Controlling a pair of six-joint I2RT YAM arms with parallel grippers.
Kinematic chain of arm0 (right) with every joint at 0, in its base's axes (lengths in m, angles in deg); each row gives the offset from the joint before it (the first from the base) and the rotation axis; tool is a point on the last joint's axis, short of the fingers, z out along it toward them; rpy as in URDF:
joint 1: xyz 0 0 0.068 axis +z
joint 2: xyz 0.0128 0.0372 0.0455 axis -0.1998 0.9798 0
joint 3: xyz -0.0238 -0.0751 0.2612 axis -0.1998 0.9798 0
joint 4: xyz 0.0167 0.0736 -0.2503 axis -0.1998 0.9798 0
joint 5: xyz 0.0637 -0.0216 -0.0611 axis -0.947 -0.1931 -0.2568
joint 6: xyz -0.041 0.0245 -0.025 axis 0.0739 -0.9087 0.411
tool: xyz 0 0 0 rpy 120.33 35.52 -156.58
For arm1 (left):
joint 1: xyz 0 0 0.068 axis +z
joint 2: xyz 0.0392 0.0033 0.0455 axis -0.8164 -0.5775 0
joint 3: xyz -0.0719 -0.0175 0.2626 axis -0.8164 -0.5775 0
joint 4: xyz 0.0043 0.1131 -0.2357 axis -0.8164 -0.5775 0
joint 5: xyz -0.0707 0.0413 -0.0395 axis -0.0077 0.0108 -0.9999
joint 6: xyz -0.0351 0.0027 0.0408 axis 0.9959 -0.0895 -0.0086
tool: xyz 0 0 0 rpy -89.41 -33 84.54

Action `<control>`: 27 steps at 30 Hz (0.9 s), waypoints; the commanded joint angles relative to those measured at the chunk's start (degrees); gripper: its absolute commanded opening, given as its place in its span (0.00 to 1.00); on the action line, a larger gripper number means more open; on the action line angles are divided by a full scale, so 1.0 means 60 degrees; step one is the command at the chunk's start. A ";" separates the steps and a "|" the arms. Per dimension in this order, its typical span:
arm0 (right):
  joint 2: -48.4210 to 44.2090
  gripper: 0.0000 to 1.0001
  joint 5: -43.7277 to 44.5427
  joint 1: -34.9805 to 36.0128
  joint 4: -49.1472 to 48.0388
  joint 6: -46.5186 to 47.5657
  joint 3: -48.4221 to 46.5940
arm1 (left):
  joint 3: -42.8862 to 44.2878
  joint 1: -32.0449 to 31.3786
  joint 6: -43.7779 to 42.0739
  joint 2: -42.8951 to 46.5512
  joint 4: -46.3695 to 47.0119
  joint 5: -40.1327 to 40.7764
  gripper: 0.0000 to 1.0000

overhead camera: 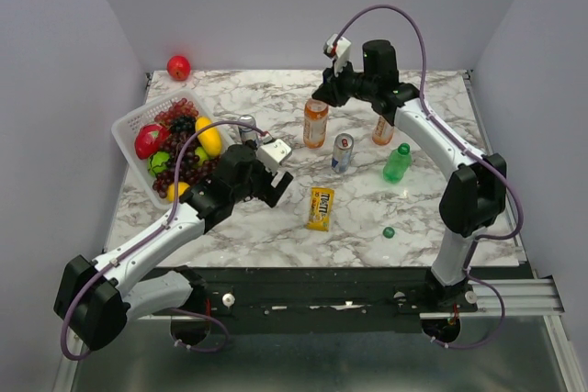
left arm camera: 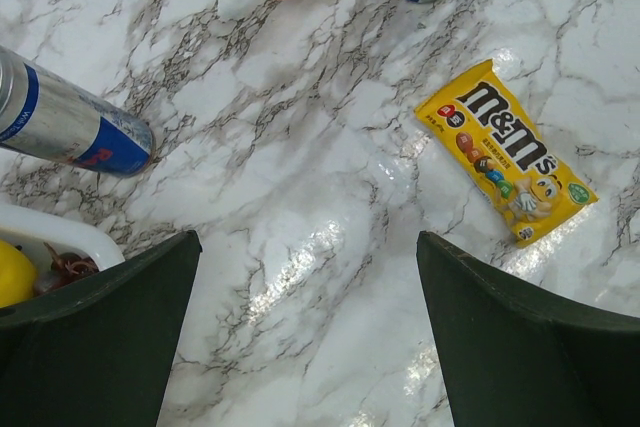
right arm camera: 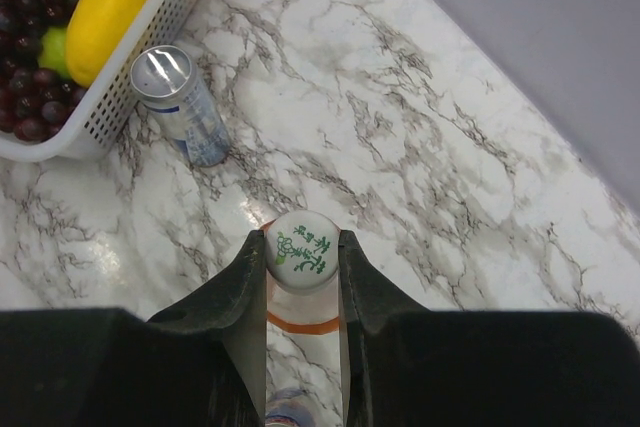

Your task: Screw on the bottle caps

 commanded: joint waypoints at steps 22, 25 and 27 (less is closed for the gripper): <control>0.0125 0.50 0.0371 -0.0014 -0.0363 0.0125 0.0733 | 0.0190 0.0166 0.0011 -0.0220 0.0424 -0.0577 0.99; 0.0095 0.50 0.0371 -0.0014 -0.0378 0.0169 0.0747 | 0.0175 0.0181 0.0011 -0.0221 0.0468 -0.0636 0.99; 0.0081 0.51 0.0357 -0.0014 -0.0363 0.0169 0.0733 | 0.0160 0.0181 0.0026 -0.0221 0.0483 -0.0651 0.99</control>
